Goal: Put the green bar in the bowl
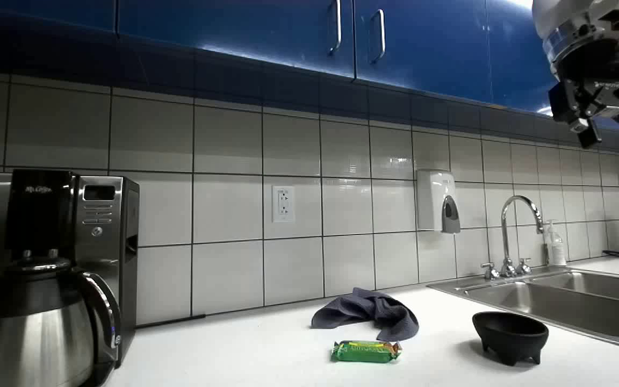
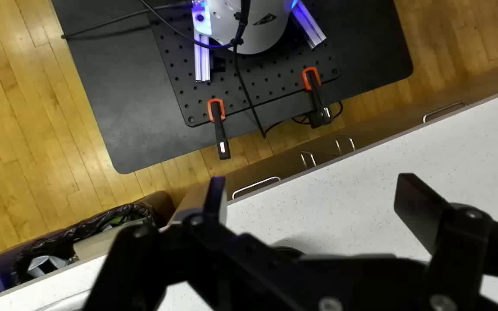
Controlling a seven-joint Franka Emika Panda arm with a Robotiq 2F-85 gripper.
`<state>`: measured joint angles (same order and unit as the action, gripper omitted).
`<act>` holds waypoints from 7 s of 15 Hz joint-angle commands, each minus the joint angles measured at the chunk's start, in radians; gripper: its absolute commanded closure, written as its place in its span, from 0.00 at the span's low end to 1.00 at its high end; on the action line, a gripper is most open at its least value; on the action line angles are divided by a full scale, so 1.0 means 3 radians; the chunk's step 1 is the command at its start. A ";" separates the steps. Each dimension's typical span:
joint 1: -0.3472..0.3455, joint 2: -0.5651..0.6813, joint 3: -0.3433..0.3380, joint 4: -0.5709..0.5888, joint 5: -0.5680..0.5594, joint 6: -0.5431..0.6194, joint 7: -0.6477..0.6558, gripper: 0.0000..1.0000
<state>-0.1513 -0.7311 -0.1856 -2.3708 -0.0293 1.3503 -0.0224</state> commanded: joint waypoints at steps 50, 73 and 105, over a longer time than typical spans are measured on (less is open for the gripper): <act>0.0780 0.1906 0.0496 -0.0031 -0.0751 0.1907 -0.1682 0.00; 0.0883 0.2832 0.1024 0.0274 -0.0437 0.2772 -0.2121 0.00; 0.0898 0.3605 0.1220 0.0749 -0.0467 0.3418 -0.1896 0.00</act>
<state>0.1304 0.3493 0.1677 -2.1484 -0.1637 2.3792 -0.5954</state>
